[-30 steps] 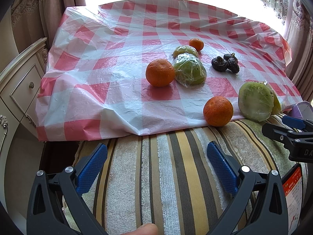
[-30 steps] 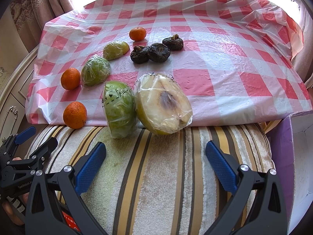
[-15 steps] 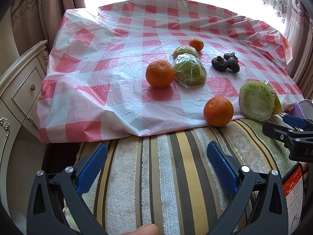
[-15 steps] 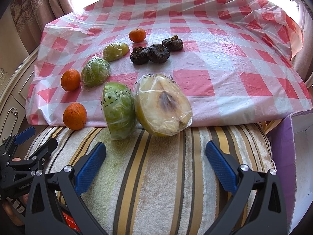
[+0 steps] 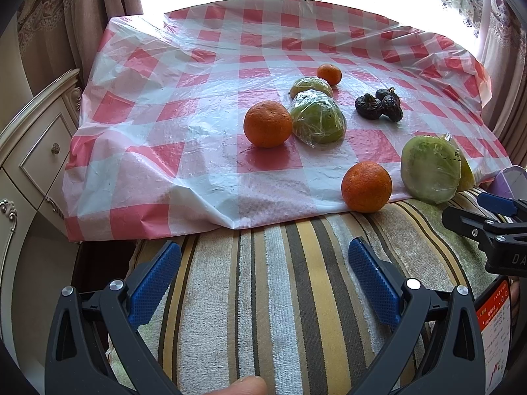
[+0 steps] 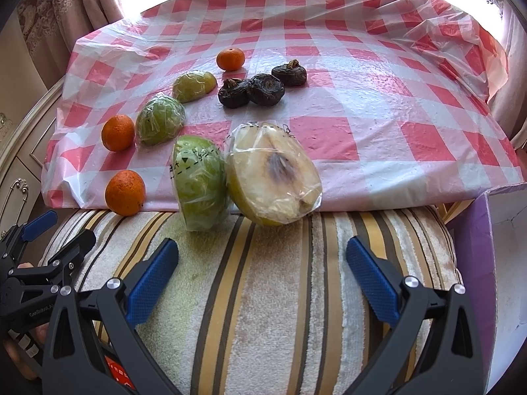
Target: Organize fruits
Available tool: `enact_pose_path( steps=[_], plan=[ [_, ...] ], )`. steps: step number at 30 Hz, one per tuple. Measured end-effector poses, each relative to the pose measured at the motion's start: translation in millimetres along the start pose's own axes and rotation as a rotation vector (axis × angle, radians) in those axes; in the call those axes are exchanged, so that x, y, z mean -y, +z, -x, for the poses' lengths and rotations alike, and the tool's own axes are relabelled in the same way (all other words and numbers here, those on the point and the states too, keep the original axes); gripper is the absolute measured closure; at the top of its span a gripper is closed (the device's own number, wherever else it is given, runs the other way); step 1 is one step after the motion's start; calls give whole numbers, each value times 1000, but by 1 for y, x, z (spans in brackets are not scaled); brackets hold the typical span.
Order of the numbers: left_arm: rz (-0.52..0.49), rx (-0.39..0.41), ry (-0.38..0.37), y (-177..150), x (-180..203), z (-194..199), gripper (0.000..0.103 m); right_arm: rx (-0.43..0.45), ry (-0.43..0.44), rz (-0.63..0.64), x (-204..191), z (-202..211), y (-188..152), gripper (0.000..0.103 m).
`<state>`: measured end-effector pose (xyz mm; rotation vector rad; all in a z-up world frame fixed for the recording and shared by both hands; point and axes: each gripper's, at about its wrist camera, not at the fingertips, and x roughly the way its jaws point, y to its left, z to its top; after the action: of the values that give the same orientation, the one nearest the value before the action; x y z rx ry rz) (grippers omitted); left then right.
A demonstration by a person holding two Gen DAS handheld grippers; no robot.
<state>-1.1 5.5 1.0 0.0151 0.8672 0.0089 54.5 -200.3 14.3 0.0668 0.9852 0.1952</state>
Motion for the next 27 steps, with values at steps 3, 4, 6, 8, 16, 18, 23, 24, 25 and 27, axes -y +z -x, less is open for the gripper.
enact_pose_path(
  steps=[3,4,6,8,16,18,23,24,25,27],
  plan=[
    [1,-1,-1,0,1,0,4,-1,1,-1,1,0,0,1],
    [1,-1,0,0,1,0,4,-2,1,-1,0,0,0,1],
    [1,-1,-1,0,1,0,4,0,-2,2,0,0,0,1],
    [0,0,0,0,1,0,4,-5,-1,0,0,0,0,1],
    [1,-1,-1,0,1,0,4,-6,-1,1,0,-1,0,1],
    [1,-1,-2,0,2,0,4,-5,3,-2,1,-1,1,1],
    [0,-1,0,0,2,0,4,-5,0,1,0,-1,1,1],
    [-1,0,1,0,2,0,4,-6,0,0,0,-1,1,1],
    [1,-1,0,0,2,0,4,-8,1,0,0,-1,1,1],
    [6,-3,-7,0,1,0,4,-12,-3,3,-1,-2,1,1]
  ],
)
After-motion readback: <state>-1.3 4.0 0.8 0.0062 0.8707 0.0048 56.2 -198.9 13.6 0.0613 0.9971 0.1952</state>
